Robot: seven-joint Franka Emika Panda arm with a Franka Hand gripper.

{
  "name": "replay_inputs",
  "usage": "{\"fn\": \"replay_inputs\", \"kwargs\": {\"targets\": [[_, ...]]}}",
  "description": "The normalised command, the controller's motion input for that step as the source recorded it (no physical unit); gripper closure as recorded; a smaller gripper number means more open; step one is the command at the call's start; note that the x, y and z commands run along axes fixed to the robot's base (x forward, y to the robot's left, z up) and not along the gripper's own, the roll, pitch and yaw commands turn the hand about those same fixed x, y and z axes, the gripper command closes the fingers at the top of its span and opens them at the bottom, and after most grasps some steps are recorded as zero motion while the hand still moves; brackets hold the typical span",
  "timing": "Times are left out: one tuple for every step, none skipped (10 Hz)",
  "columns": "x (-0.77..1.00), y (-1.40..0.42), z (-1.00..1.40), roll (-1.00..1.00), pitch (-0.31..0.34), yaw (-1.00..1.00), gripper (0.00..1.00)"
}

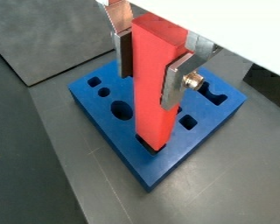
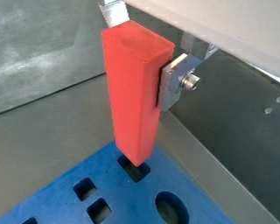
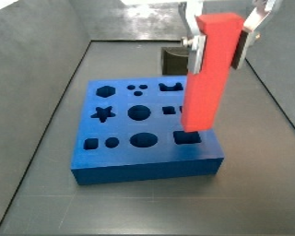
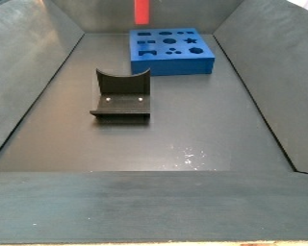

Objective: Pick up the rectangle object. Move up. Place the rectangle object on the fixture. Regrasp the rectangle object. Move to above the board. Insert the rectangle object.
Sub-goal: Insert the rectangle object.

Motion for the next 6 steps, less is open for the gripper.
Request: {"fn": "replay_inputs", "kwargs": {"targets": [[0.0, 0.0, -0.16, 0.0, 0.0, 0.0, 1.0], [0.0, 0.0, -0.02, 0.0, 0.0, 0.0, 1.0], [0.0, 0.0, -0.23, 0.1, -0.006, 0.0, 1.0], [0.0, 0.0, -0.31, 0.17, 0.0, 0.0, 1.0], [0.0, 0.0, -0.32, 0.15, -0.017, 0.0, 1.0], [0.0, 0.0, -0.07, 0.0, 0.0, 0.0, 1.0]]}}
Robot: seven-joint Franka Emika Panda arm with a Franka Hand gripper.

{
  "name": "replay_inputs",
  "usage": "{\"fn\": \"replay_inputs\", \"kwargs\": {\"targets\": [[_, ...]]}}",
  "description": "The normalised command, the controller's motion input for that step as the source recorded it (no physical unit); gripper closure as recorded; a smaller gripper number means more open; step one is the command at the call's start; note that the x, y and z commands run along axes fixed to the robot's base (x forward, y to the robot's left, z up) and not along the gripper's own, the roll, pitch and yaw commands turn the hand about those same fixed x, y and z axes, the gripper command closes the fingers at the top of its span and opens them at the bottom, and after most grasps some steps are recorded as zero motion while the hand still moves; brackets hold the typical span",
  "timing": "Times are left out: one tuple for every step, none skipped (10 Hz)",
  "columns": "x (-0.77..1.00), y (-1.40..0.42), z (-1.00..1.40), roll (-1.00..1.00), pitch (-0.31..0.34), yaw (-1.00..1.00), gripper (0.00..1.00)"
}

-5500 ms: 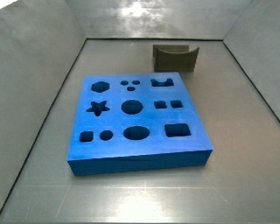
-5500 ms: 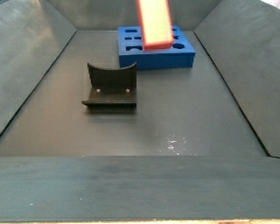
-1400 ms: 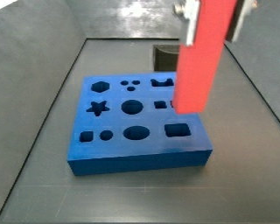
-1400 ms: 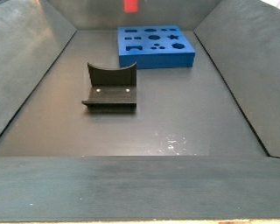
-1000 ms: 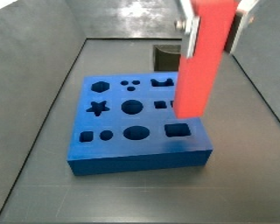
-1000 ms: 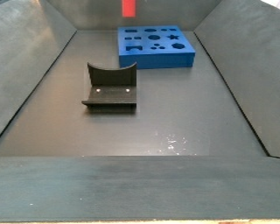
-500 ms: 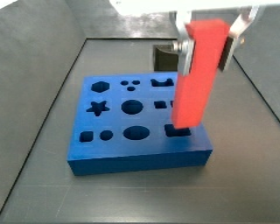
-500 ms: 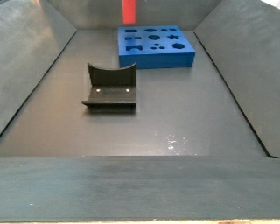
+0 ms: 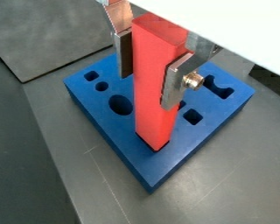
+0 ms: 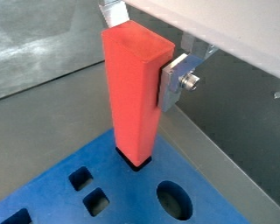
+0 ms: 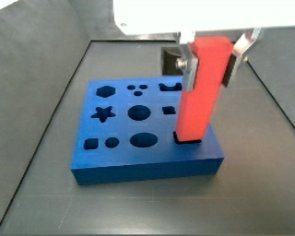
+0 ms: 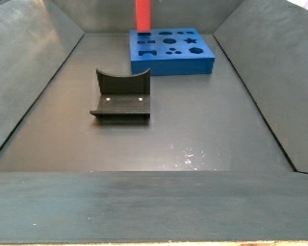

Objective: Pick up the rectangle object. Move up. Place the rectangle object on the fixture. Regrasp the rectangle object. Move to above the board. Insert the rectangle object.
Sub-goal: Insert the rectangle object.

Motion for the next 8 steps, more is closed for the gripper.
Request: {"fn": "replay_inputs", "kwargs": {"targets": [[0.0, 0.0, -0.05, 0.0, 0.0, 0.0, 1.0], [0.0, 0.0, -0.16, 0.0, 0.0, 0.0, 1.0], [0.0, 0.0, -0.23, 0.0, 0.0, 0.0, 1.0], [0.04, 0.0, -0.24, 0.04, 0.0, 0.0, 1.0], [0.07, 0.0, -0.25, 0.04, 0.0, 0.0, 1.0], [0.13, 0.0, -0.23, 0.03, 0.0, 0.0, 1.0], [0.17, -0.01, -0.25, 0.05, 0.0, 0.0, 1.0], [0.09, -0.01, -0.32, 0.05, -0.046, 0.0, 1.0]]}}
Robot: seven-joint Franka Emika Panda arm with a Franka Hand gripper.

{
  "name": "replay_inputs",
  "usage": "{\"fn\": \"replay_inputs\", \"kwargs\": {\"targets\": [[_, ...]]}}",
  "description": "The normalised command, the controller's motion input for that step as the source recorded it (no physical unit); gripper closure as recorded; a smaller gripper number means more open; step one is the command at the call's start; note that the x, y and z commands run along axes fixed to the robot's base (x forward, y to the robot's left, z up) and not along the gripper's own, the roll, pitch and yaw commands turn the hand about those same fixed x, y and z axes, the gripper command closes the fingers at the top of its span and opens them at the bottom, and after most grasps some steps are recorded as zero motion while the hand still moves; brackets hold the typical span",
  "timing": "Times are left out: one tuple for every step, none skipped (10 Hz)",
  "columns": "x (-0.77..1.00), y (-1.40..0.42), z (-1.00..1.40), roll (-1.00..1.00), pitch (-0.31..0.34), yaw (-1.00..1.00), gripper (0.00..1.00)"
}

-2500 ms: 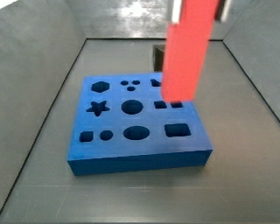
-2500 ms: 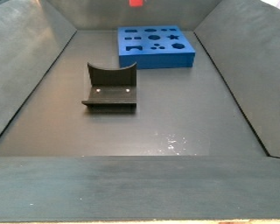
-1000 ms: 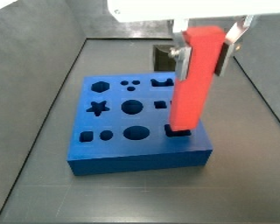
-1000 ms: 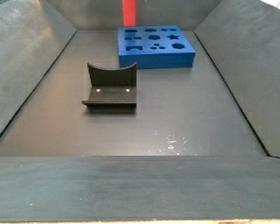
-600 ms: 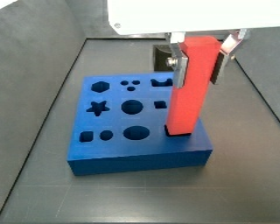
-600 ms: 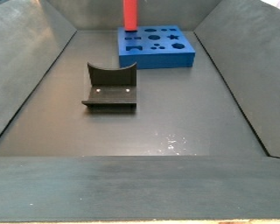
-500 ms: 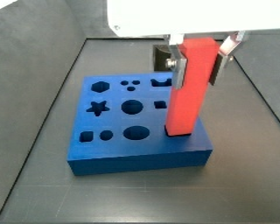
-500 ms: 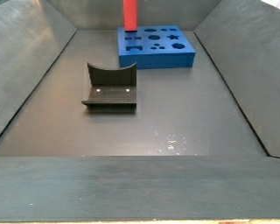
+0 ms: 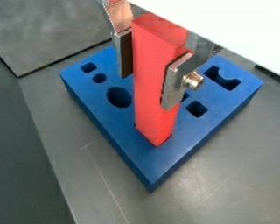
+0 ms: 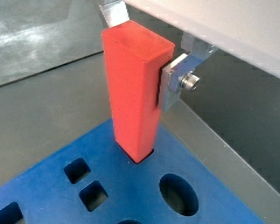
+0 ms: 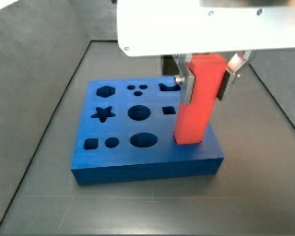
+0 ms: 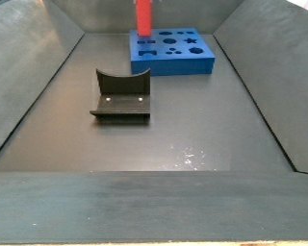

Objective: Pick up the rectangle object. Move up. Place the rectangle object on the fixture. Regrasp the rectangle object. Move to above the board. Insert the rectangle object.
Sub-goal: Insert the rectangle object.

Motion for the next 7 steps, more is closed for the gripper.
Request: {"fn": "replay_inputs", "kwargs": {"targets": [[0.11, 0.0, -0.46, 0.08, -0.04, 0.0, 1.0], [0.04, 0.0, -0.6, 0.12, -0.083, 0.0, 1.0], [0.05, 0.0, -0.69, 0.12, -0.12, 0.0, 1.0], [0.0, 0.0, -0.32, 0.03, -0.094, 0.0, 1.0], [0.0, 0.0, 0.02, 0.0, 0.0, 0.0, 1.0], [0.0, 0.0, 0.0, 0.0, 0.0, 0.0, 0.0], [0.0, 0.0, 0.0, 0.0, 0.0, 0.0, 0.0]]}}
